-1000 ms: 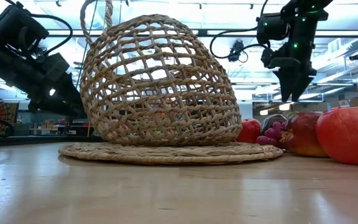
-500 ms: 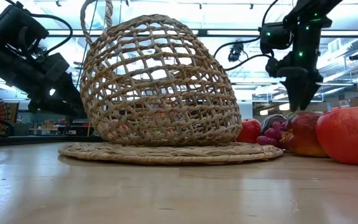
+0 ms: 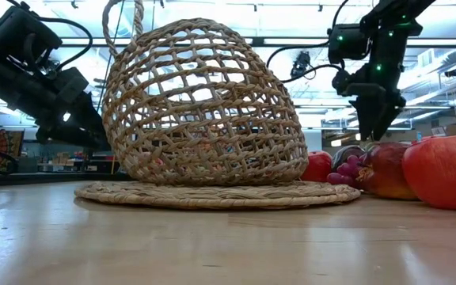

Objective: Build produce basket
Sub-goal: Put the green pear into the basket

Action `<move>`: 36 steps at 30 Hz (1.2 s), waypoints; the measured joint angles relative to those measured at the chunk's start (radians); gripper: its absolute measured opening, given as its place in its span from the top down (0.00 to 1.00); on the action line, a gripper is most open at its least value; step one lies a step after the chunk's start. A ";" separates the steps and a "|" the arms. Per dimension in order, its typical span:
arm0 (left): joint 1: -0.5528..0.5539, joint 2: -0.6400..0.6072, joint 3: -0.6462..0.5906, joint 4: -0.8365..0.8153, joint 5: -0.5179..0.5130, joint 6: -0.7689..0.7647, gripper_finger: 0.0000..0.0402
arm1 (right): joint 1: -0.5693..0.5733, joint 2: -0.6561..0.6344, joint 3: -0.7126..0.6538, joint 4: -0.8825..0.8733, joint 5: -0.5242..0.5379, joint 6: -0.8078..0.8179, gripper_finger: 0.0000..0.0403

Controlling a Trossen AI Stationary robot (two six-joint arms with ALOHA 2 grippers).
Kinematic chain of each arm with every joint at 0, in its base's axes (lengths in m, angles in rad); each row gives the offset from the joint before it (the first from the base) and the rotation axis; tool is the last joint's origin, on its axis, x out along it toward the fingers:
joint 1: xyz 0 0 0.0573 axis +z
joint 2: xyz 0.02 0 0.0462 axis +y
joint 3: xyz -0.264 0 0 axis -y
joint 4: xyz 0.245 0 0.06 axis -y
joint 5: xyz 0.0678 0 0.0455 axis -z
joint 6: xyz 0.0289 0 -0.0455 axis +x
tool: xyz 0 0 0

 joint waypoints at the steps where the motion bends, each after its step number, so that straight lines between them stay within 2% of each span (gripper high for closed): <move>1: 0.000 0.000 0.000 0.000 0.000 0.000 0.11 | 0.000 0.000 -0.012 0.010 0.000 0.000 0.14; 10: 0.000 0.000 0.001 0.000 0.000 0.000 0.11 | -0.012 0.000 -0.127 0.101 0.000 -0.004 0.14; 25: 0.000 0.000 0.001 0.001 0.000 0.000 0.11 | -0.058 0.000 -0.152 0.136 0.005 -0.018 0.14; 28: 0.000 0.000 0.001 0.001 0.000 0.000 0.11 | -0.081 0.000 -0.152 0.141 0.002 -0.016 0.19; 36: 0.000 0.000 0.001 0.001 0.000 0.000 0.11 | -0.110 0.000 -0.150 0.155 -0.026 -0.039 0.41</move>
